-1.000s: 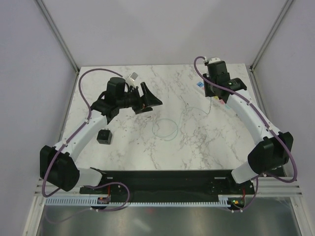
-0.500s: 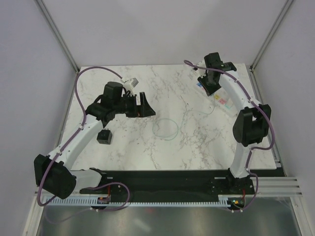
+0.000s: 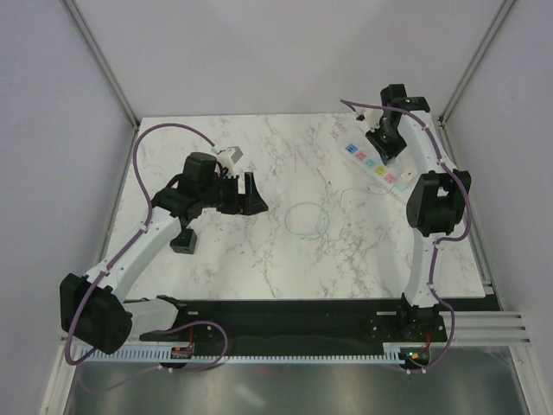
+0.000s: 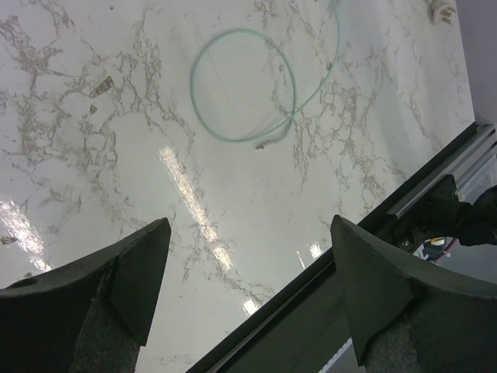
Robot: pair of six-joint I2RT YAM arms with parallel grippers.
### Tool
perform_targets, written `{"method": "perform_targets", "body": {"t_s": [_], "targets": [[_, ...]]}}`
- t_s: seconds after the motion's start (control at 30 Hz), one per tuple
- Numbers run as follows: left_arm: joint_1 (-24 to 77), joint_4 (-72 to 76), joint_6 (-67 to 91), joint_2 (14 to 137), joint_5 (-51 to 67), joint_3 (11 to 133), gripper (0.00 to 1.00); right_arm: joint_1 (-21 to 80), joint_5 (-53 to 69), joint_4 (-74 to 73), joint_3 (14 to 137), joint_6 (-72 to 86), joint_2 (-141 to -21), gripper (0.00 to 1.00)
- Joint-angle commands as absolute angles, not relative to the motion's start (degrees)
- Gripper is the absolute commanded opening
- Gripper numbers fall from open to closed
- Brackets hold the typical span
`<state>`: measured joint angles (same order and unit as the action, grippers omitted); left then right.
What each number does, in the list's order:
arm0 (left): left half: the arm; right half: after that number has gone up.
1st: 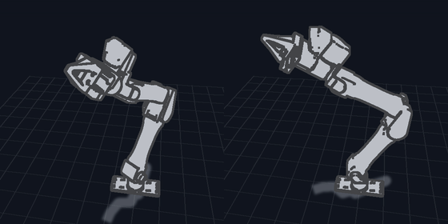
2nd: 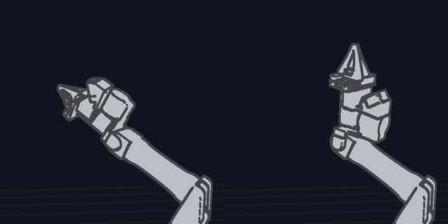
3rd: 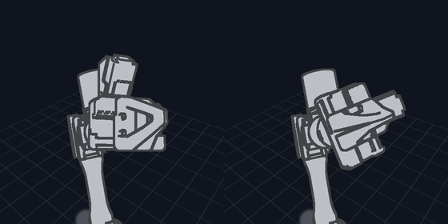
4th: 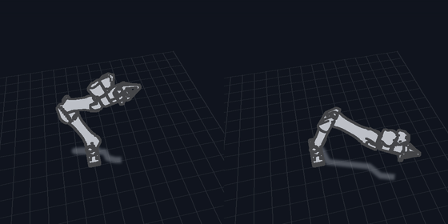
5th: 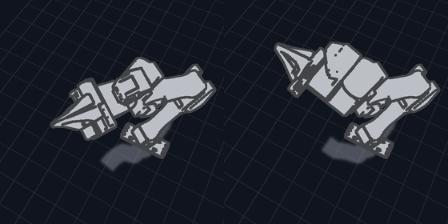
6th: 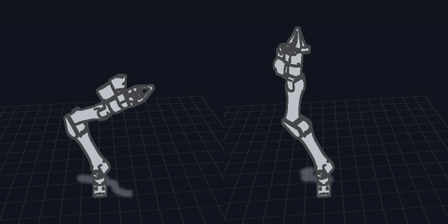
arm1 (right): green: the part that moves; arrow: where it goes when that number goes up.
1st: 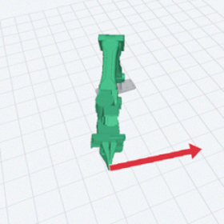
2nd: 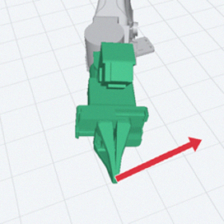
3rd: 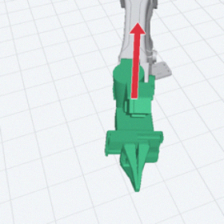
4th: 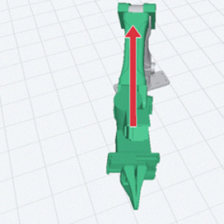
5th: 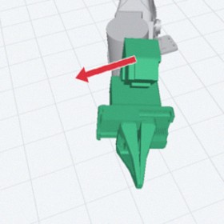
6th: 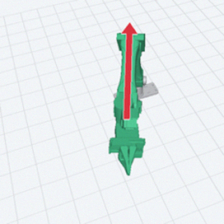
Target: Insert the plug
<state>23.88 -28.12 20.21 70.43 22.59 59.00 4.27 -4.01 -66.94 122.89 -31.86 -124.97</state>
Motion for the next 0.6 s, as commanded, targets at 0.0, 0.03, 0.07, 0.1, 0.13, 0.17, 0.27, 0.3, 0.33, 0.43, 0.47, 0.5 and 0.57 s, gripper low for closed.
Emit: {"method": "perform_targets", "body": {"t_s": [0.0,0.03,0.07,0.1,0.13,0.17,0.27,0.3,0.33,0.43,0.47,0.5,0.57], "targets": [[24.08,-25.58,17.84,68.91,22.76,58.36,0.9,2.55,-1.94,-69.87,124.11,-36.65,-126.39,0.0],[24.08,-25.49,17.93,68.65,22.85,58.27,0.9,2.11,-1.24,-70.22,123.49,-37.17,-126.65,0.0],[24.0,-25.31,18.19,68.64,23.11,58.01,0.9,1.59,-1.14,-70.31,123.14,-37.79,-126.74,0.0],[23.99,-25.14,18.28,68.73,23.12,58.01,0.9,1.32,-1.14,-70.23,122.7,-39.1,-127.09,0.0],[23.99,-24.96,18.37,68.82,23.2,57.92,0.9,0.97,-1.14,-70.22,122.7,-39.55,-127.18,0.0],[23.99,-24.87,18.54,68.82,23.64,57.83,0.9,0.79,-0.27,-70.31,122.7,-39.81,-127.35,0.0],[24.08,-24.26,19.07,70.13,24.34,57.13,0.9,0.7,2.36,-70.31,122.87,-42.71,-128.4,0.0],[24.08,-24.26,19.07,70.14,24.78,57.22,0.9,0.79,2.2,-70.49,123.05,-42.71,-128.76,0.0],[24.0,-24.26,19.16,70.57,25.39,57.3,0.9,0.79,2.11,-70.58,123.83,-43.24,-129.11,0.0],[24.08,-24.26,19.16,70.58,25.4,57.3,0.9,0.79,3.77,-70.75,125.07,-44.47,-130.08,0.0],[24.0,-24.26,19.16,70.4,25.05,57.22,0.9,0.88,3.87,-70.66,125.42,-44.73,-130.43,0.0],[24.08,-24.34,19.25,70.31,24.87,57.22,0.9,0.88,4.13,-70.66,126.2,-44.91,-131.3,0.0],[24.08,-24.26,19.34,70.49,24.79,57.3,0.9,0.88,4.57,-70.66,126.56,-45.17,-131.83,0.0]]}}
